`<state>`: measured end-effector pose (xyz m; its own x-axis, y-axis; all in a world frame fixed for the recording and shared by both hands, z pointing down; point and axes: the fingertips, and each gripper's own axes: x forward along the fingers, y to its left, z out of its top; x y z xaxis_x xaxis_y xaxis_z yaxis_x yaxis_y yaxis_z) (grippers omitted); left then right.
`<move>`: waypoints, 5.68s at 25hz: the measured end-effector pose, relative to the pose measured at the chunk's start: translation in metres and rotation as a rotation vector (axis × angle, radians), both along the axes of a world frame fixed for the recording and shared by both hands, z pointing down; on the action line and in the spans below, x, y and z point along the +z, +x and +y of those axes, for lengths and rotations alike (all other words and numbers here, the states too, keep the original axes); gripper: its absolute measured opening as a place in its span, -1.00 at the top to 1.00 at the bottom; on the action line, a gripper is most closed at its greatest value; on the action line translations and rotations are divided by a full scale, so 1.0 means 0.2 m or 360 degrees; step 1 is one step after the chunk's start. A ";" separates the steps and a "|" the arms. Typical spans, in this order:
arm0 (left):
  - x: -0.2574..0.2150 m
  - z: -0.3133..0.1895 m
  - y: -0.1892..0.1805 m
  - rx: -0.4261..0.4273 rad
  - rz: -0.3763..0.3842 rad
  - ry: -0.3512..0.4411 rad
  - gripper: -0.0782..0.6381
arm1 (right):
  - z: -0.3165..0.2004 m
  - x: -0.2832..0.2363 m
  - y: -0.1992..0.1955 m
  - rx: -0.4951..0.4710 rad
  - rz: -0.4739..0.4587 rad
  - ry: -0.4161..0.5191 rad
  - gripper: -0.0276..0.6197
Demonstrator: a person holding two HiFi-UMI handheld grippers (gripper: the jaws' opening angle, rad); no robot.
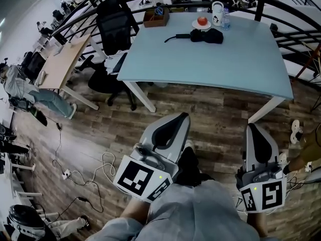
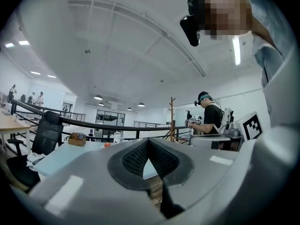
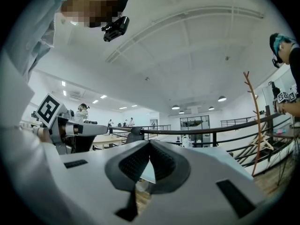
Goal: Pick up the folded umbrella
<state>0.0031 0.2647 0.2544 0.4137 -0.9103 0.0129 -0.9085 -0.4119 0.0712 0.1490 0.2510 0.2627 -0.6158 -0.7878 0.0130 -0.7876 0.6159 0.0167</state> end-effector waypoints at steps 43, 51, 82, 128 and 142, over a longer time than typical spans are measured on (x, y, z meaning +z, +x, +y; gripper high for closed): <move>-0.04 -1.27 -0.52 0.0195 0.0069 0.0038 0.77 | -1.14 -0.08 -0.53 0.0178 0.0085 0.0039 0.91; 0.01 -1.37 -0.61 0.0220 0.0107 0.0014 0.77 | -1.21 -0.04 -0.63 0.0215 0.0116 -0.0001 0.91; -0.04 -2.00 -0.42 0.0004 0.0066 0.0016 0.77 | -1.98 -0.04 -0.46 -0.0033 0.0064 0.0002 0.91; 0.00 -2.66 -0.35 -0.0014 -0.0087 -0.0031 0.77 | -2.57 0.01 -0.32 -0.0016 0.0023 -0.0086 0.91; 0.08 -2.81 -0.35 0.0117 -0.0181 -0.0078 0.77 | -2.58 0.05 -0.33 0.0087 0.0041 -0.0118 0.91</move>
